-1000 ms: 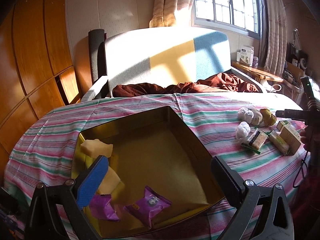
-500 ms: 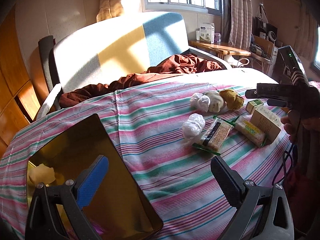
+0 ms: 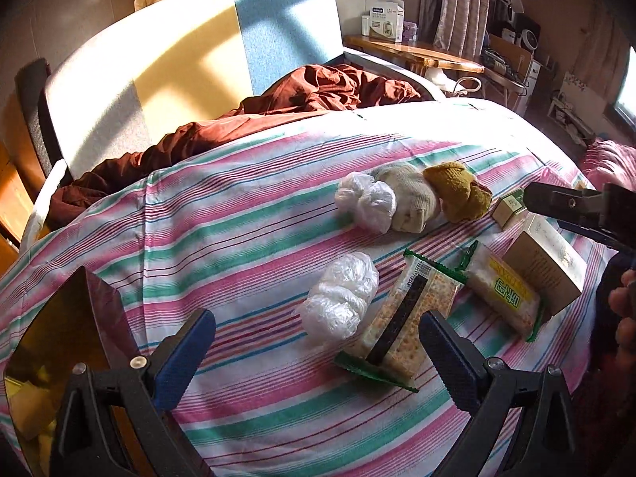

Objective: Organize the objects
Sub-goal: 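Move both grippers back toward the remaining snacks on the sheet, then grasp the clear plastic bag with the left gripper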

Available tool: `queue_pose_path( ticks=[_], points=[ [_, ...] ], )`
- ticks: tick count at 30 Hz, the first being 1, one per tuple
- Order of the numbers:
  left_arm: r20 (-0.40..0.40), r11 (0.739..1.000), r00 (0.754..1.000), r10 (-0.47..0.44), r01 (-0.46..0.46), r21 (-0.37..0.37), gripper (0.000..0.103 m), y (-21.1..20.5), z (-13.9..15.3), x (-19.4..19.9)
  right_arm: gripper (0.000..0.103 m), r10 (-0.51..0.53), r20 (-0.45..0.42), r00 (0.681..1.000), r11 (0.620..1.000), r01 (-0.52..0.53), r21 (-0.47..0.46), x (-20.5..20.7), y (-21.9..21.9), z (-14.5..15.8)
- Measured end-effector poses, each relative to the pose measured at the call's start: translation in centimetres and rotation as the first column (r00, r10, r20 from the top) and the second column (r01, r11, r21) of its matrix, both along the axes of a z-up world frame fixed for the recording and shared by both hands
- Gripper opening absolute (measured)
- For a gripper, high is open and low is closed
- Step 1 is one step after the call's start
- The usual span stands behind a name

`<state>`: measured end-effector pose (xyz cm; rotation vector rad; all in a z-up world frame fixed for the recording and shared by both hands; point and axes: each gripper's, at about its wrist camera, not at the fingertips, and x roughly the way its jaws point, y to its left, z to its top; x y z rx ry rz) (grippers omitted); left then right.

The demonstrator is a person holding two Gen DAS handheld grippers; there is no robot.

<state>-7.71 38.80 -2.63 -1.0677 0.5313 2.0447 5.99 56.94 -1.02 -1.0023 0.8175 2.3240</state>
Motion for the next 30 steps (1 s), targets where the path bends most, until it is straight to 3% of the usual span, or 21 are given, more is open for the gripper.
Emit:
queue_pose_path(
  ticks=[5,8,11,15,22,30],
  points=[
    [0.027,0.999,1.0,-0.014,0.014,-0.033,0.103,2.5,-1.9,-1.8,0.093,0.003,-0.002,1.0,1.0,-0.003,-0.015,-0.1,0.2,-0.1],
    [0.113,0.999,0.994,-0.001,0.006,-0.042,0.099,3.5,-3.5,-3.4,0.093,0.005,-0.002,1.0,1.0,-0.005,-0.01,-0.1,0.1,-0.1],
    [0.161,0.997,0.985,0.055,-0.047,-0.057,0.064,3.7,-5.0,-4.5,0.093,0.002,0.002,1.0,1.0,-0.002,-0.002,-0.2,0.1,-0.1],
    [0.125,0.994,0.986,0.11,-0.107,-0.025,0.041,2.6,-4.8,-4.1,0.093,0.009,0.001,1.0,1.0,-0.009,0.001,-0.3,0.0,-0.1],
    [0.07,0.993,0.99,0.119,-0.118,-0.012,0.037,0.5,-4.9,-0.4,0.093,0.063,-0.002,0.998,0.998,-0.063,-0.003,-0.9,-0.8,-0.1],
    [0.014,0.991,0.993,0.115,-0.116,0.063,0.038,-3.0,-5.4,4.7,0.09,0.162,-0.011,0.987,0.987,-0.162,-0.022,-1.7,-2.2,-0.3]
  ],
)
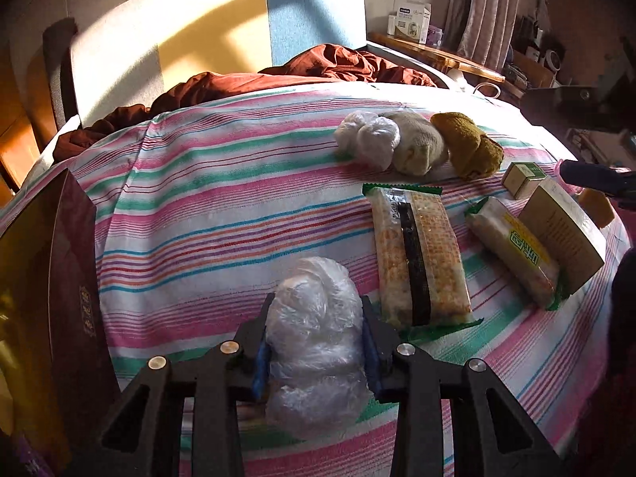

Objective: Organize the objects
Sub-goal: 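Grasp the clear plastic bag with the left gripper, then lift the plastic bag with the left gripper while the right gripper grasps the green-ended cracker packet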

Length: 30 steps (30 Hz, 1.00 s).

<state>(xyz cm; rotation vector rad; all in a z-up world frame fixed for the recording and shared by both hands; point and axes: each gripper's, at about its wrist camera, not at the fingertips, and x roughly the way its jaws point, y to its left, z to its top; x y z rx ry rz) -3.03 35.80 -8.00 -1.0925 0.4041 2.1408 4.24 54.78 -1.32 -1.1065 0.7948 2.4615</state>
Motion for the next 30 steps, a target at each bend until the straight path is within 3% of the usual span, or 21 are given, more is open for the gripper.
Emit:
queue_pose_path(
  ticks=[7,10,14,18,22,25,27,30],
  points=[
    [-0.086,0.999,0.996,-0.016,0.02,0.042,0.038,-1.7,-0.6,2.7,0.082,0.129,0.057,0.99,0.992,-0.129,-0.007,-1.9,-2.4,-1.2],
    [-0.076,0.998,0.997,-0.011,0.016,0.066,0.038,-2.0,-0.6,2.6,0.081,0.169,0.096,0.981,0.985,-0.167,-0.033,-2.8,-3.3,-2.1],
    [-0.078,0.996,0.997,-0.009,0.016,0.082,0.038,-2.1,-0.7,2.6,0.081,0.185,0.182,0.966,0.981,-0.191,0.017,-4.4,-4.6,-3.2],
    [-0.073,0.995,0.997,-0.008,0.015,0.095,0.038,-2.3,-0.7,2.5,0.081,0.197,0.232,0.953,0.98,-0.199,-0.014,-6.3,-4.8,-4.7],
    [-0.067,0.994,0.998,-0.009,0.016,0.106,0.038,-2.3,-0.7,2.3,0.081,0.205,0.321,0.925,0.975,-0.22,0.012,-7.9,-5.3,-6.3],
    [-0.065,0.994,0.998,-0.012,0.019,0.111,0.039,-2.4,-0.7,2.3,0.067,0.224,0.396,0.89,0.959,-0.273,0.071,-8.5,-6.3,-7.4],
    [-0.065,0.994,0.998,-0.011,0.019,0.111,0.04,-2.4,-0.7,2.4,0.046,0.248,0.396,0.884,0.943,-0.314,0.111,-8.4,-7.2,-7.1],
    [-0.065,0.994,0.998,-0.011,0.018,0.11,0.04,-2.4,-0.7,2.4,0.046,0.263,0.408,0.874,0.934,-0.336,0.119,-8.3,-7.2,-7.2]
  ],
)
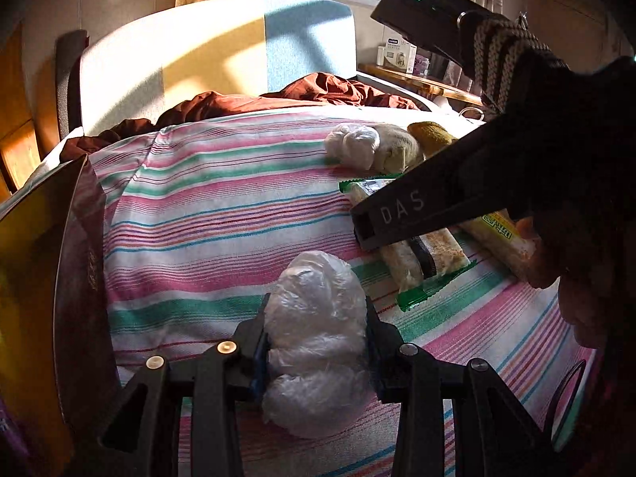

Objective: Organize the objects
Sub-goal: 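Lift the plastic bag with the left gripper while the right gripper grasps the green-ended cracker packet, then carry the plastic bag into the gold tray and open the left gripper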

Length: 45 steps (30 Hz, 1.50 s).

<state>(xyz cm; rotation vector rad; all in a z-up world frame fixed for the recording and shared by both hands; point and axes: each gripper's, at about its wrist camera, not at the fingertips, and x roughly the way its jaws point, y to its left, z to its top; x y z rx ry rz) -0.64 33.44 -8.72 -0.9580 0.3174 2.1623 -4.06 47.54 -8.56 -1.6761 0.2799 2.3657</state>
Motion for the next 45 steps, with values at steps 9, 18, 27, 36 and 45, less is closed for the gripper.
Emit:
queue_pose_path(
  ticks=[9,18,27,36,45],
  points=[
    [-0.006,1.0,1.0,-0.001,0.001,-0.008,0.04,0.1,-0.1,-0.1,0.047,-0.029,-0.006,1.0,0.998,0.029,-0.056,0.6,1.5,-0.3],
    [-0.018,1.0,1.0,0.0,0.0,-0.016,0.04,0.1,-0.1,0.1,0.046,0.02,-0.005,1.0,1.0,-0.02,0.009,0.8,1.2,-0.2],
    [-0.033,0.999,0.999,-0.001,0.0,-0.033,0.036,0.2,0.1,0.4,0.046,0.042,-0.017,0.999,0.999,-0.042,0.029,1.3,1.7,-0.2],
    [-0.041,0.999,0.999,-0.027,0.026,-0.036,0.036,-0.7,1.8,2.2,0.046,0.052,-0.024,0.998,0.997,-0.051,0.049,-1.0,0.0,-0.6],
    [-0.071,1.0,0.997,-0.004,0.006,0.03,0.036,-4.0,6.2,2.8,0.045,0.07,-0.029,0.997,0.994,-0.067,0.085,-0.2,-1.4,-0.3]
  ],
)
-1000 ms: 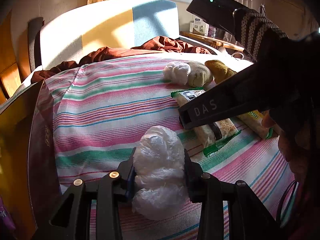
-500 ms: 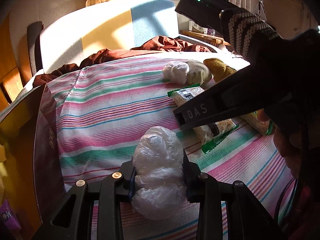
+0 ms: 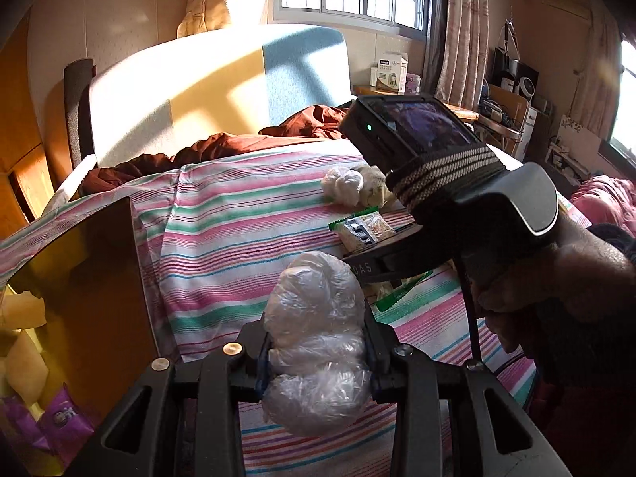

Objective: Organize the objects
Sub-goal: 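Carry the plastic bag into the gold tray and open the left gripper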

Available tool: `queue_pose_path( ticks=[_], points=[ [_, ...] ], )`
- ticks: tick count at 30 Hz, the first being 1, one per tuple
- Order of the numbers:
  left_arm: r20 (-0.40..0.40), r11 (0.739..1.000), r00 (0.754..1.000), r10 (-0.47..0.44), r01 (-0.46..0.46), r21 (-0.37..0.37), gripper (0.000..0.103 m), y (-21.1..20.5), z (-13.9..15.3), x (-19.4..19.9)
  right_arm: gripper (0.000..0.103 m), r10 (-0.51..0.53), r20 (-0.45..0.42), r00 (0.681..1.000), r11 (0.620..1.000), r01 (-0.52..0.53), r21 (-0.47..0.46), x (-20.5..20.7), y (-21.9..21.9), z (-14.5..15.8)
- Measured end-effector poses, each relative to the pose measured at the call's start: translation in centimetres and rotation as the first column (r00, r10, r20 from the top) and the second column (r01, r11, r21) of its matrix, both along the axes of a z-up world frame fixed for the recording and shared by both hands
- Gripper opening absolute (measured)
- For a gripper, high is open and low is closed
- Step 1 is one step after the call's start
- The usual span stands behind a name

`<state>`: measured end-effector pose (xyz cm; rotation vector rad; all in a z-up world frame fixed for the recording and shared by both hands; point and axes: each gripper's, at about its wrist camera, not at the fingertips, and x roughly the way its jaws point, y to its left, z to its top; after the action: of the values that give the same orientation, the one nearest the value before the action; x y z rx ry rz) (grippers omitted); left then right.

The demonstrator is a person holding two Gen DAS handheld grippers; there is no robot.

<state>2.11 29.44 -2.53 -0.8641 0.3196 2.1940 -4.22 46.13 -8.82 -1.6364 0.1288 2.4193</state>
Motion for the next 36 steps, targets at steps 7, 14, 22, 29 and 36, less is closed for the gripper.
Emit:
queue_pose_path(
  ticks=[7,14,22,29,36],
  points=[
    [0.04,0.985,0.987,0.158,-0.16,0.059,0.036,-6.9,3.4,-4.1,0.046,0.012,-0.001,1.0,1.0,-0.012,0.028,-0.1,-0.4,-0.1],
    [0.154,0.924,0.916,0.371,-0.38,0.033,0.036,-16.2,2.6,-10.9,0.046,0.025,0.002,1.0,0.998,-0.025,0.058,-0.3,-0.6,-0.1],
    [0.277,0.888,0.853,0.442,-0.459,-0.003,0.037,-20.9,-0.8,-13.8,0.045,0.024,0.002,1.0,0.998,-0.024,0.054,-0.1,-0.9,0.0],
    [0.294,0.875,0.831,0.473,-0.483,-0.041,0.051,-21.8,-2.3,-13.8,0.045,0.025,0.001,1.0,0.998,-0.025,0.057,0.0,-1.1,0.1],
    [0.241,0.856,0.828,0.506,-0.517,-0.019,0.052,-23.6,-1.5,-11.4,0.045,0.025,-0.002,1.0,0.997,-0.025,0.072,0.1,-1.6,0.3]
  ],
)
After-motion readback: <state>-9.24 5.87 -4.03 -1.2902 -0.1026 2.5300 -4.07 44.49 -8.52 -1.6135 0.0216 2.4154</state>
